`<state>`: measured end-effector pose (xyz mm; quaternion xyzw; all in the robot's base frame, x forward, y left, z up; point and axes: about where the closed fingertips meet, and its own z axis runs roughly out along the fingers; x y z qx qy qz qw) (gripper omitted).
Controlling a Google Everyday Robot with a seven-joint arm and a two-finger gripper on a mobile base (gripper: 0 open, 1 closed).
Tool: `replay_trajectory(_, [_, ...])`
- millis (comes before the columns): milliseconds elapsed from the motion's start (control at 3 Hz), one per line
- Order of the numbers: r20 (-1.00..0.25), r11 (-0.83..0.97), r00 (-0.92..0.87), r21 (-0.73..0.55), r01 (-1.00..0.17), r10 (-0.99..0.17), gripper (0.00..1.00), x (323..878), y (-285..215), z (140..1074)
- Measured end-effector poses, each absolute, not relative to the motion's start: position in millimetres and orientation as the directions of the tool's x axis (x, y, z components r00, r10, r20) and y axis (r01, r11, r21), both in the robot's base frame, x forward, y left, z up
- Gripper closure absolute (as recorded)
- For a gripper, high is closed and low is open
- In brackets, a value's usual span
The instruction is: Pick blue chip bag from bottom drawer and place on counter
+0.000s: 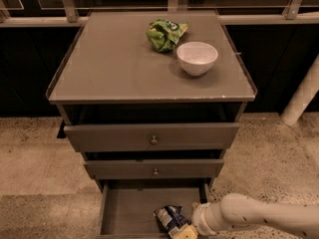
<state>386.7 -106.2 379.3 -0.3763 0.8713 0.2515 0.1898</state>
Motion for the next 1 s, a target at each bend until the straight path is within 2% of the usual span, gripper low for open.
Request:
replay_trajectory(333, [-0.509, 0.55, -0.656, 0.366, -0.751, -0.557, 0.0, 402.3, -82.4, 327.6])
replay_trajectory(1000, [-0.506, 0.575, -0.688, 0.388, -0.72, -0.52, 0.0, 404.1, -77.4, 308.6])
